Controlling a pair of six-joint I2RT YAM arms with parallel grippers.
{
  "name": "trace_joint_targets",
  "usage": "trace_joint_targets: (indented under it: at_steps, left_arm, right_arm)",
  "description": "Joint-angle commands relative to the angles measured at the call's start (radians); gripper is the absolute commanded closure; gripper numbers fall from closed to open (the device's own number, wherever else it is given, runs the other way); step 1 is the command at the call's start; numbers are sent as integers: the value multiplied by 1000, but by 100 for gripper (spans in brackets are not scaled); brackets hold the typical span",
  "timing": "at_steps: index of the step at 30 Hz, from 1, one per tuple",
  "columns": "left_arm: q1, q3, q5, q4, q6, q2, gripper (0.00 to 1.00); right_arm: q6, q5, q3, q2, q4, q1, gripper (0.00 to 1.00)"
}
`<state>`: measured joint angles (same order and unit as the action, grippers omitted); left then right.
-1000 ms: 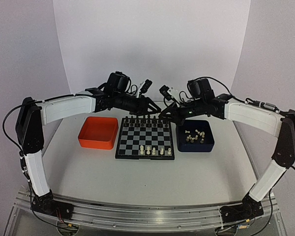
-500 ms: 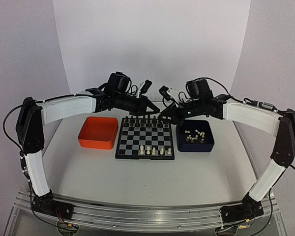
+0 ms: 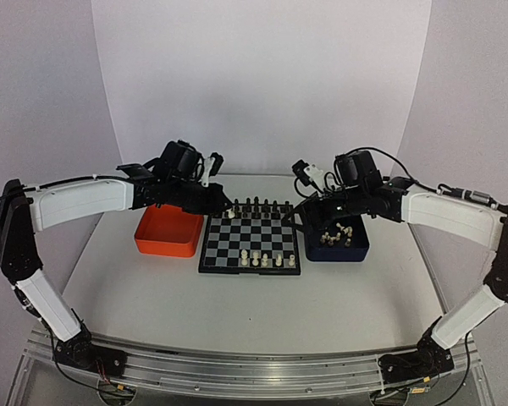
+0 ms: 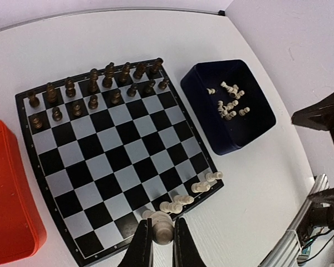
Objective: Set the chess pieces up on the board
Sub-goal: Place the chess piece on the chessboard.
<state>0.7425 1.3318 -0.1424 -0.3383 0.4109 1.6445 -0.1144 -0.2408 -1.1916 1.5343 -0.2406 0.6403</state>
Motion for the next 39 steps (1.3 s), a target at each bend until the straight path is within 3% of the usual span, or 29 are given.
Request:
trace_joint_targets:
  at_steps: [1, 7, 12, 19, 25, 39]
  left_arm:
    - [1, -77, 119, -39, 7, -53, 100]
    - [30, -130, 197, -22, 46, -8, 100]
    - [88, -151, 263, 14, 61, 40, 100]
    - [181, -175, 429, 52, 91, 82, 100]
    - [207, -254, 458, 156, 112, 47, 100]
    - [209, -214, 451, 223, 103, 145, 100]
  right_arm:
    - [115, 267, 47, -108, 21, 4, 10]
    - [209, 546, 113, -185, 21, 4, 9]
    - [232, 637, 152, -217, 21, 4, 8]
    - [231, 671, 186, -232, 20, 4, 7]
    - [205, 669, 208, -263, 20, 5, 7]
    - [165, 698, 261, -342, 14, 4, 6]
